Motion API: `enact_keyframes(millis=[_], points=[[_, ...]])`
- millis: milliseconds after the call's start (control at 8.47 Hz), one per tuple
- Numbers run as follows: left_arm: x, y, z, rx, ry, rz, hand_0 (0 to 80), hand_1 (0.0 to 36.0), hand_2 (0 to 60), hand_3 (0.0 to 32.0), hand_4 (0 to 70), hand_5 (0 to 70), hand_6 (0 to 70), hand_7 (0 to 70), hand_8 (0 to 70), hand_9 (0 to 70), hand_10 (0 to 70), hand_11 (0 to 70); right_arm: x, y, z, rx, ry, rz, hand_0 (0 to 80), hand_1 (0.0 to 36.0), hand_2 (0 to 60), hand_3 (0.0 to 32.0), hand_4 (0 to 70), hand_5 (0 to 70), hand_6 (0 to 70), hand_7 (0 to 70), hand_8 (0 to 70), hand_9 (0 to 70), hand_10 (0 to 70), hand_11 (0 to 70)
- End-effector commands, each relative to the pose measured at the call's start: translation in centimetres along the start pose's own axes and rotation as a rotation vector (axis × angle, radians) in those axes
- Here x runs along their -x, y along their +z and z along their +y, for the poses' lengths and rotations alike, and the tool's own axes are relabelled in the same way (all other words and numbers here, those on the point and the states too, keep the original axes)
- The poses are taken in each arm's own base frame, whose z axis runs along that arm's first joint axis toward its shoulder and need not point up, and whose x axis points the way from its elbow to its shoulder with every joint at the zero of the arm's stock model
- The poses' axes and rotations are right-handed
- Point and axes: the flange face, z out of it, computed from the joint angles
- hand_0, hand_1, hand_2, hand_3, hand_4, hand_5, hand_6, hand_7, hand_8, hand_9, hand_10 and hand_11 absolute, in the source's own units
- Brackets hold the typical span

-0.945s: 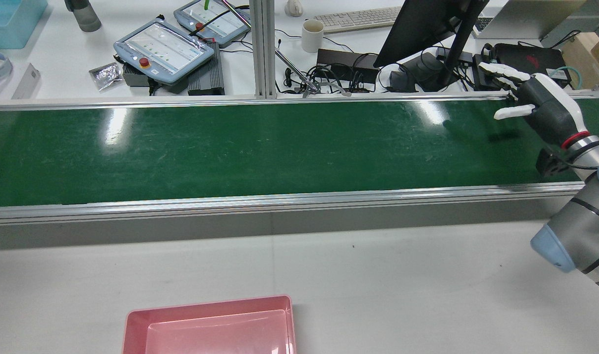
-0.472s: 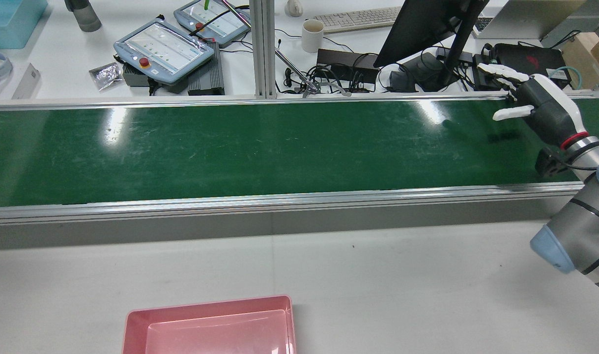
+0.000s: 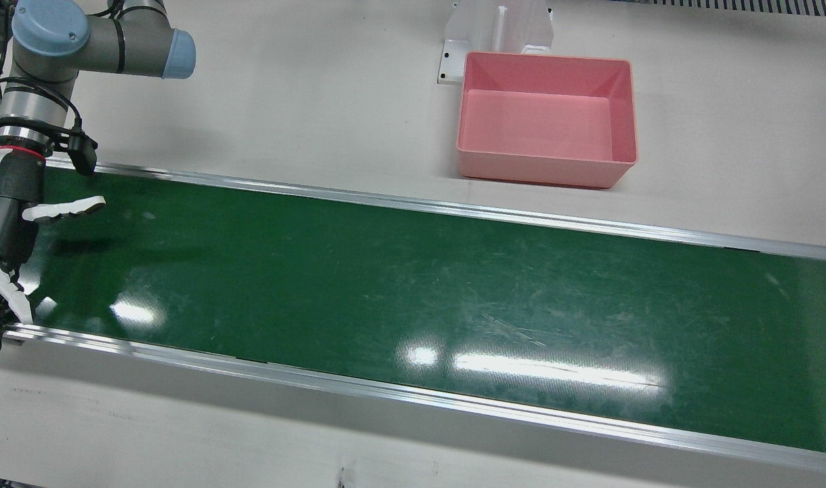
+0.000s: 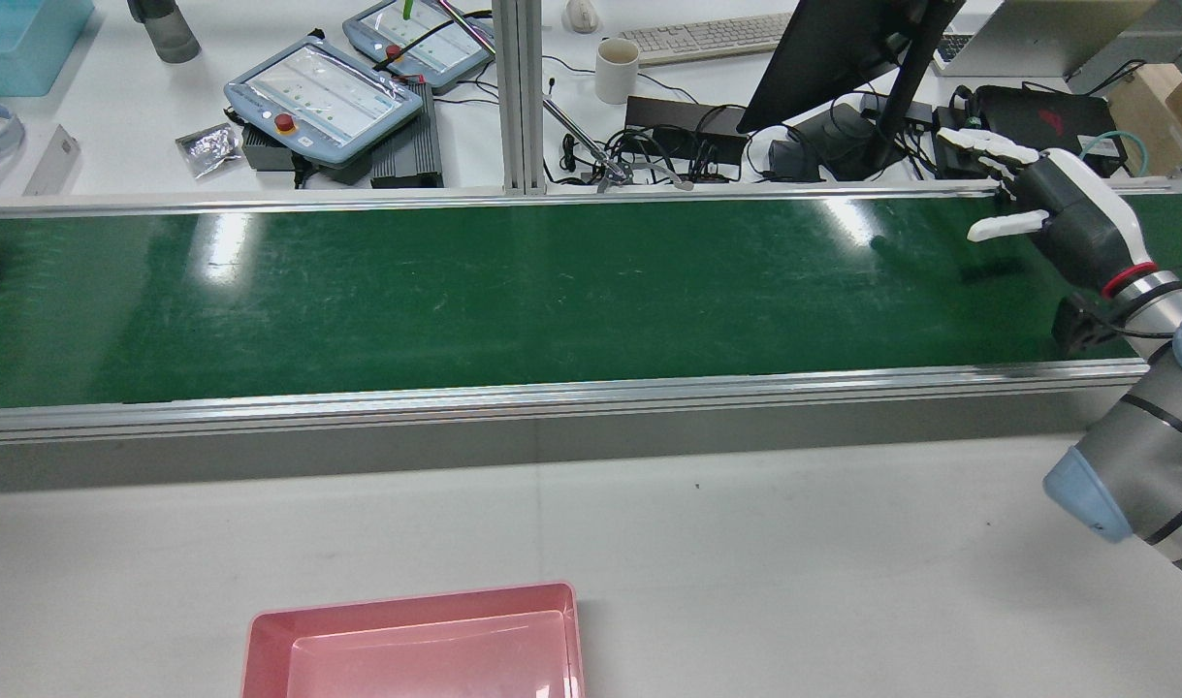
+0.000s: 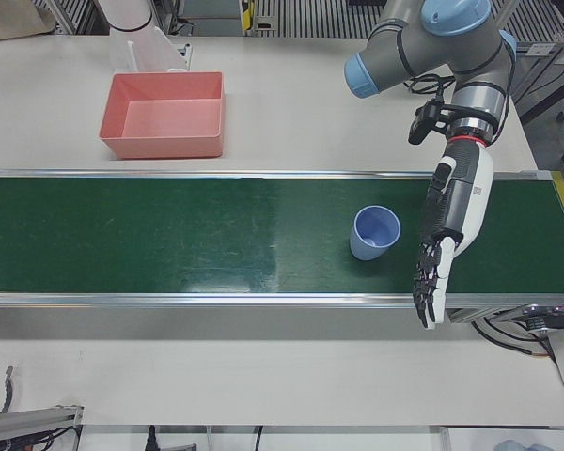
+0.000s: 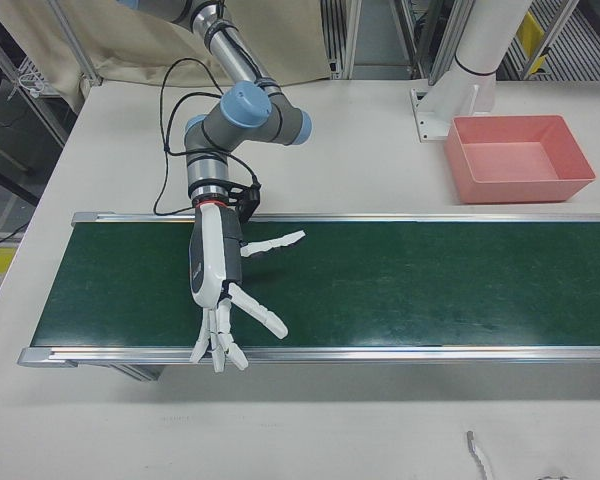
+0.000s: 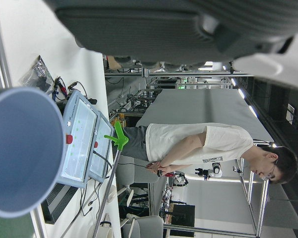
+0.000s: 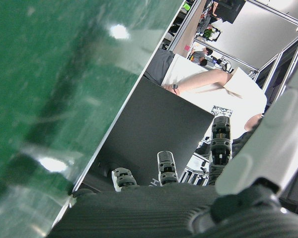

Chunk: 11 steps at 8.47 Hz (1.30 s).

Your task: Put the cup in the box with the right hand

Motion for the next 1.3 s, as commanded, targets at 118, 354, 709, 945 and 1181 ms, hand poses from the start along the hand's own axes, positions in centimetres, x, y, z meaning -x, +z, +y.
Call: enact_keyframes(millis=[118,354,709,945,1181], points=[[0.00,0.00,0.00,0.000,0.000,0.000,0.0,0.0,0.0,0.0,0.0,0.0,0.0,0.0,0.0,0.0,0.0,0.0,-0.58,-0.08,0.70,0.010,0.002,0.012,43.7,0.0,0.0,32.0,14.5,0.6,0.0,23.4,1.8,8.3,0.0,0.0],[0.00,0.00,0.00,0.000,0.000,0.000,0.0,0.0,0.0,0.0,0.0,0.0,0.0,0.0,0.0,0.0,0.0,0.0,-0.59,-0.10,0.69,0.009,0.001,0.013,43.8,0.0,0.0,32.0,16.4,0.5,0.0,23.9,1.8,8.5,0.0,0.0],[0.00,0.00,0.08,0.002,0.000,0.000,0.0,0.0,0.0,0.0,0.0,0.0,0.0,0.0,0.0,0.0,0.0,0.0,-0.42,-0.25,1.07,0.004,-0.001,0.017,43.8,0.0,0.0,32.0,15.9,0.5,0.0,23.6,1.8,8.4,0.0,0.0],[0.00,0.00,0.00,0.000,0.000,0.000,0.0,0.0,0.0,0.0,0.0,0.0,0.0,0.0,0.0,0.0,0.0,0.0,-0.42,-0.25,1.07,0.004,-0.001,0.017,44.1,0.0,0.0,32.0,17.1,0.5,0.0,24.0,1.7,8.4,0.0,0.0],[0.00,0.00,0.00,0.000,0.000,0.000,0.0,0.0,0.0,0.0,0.0,0.0,0.0,0.0,0.0,0.0,0.0,0.0,-0.39,-0.26,1.12,0.004,0.001,0.017,44.0,0.0,0.0,32.0,14.9,0.6,0.0,23.4,1.7,8.2,0.0,0.0]])
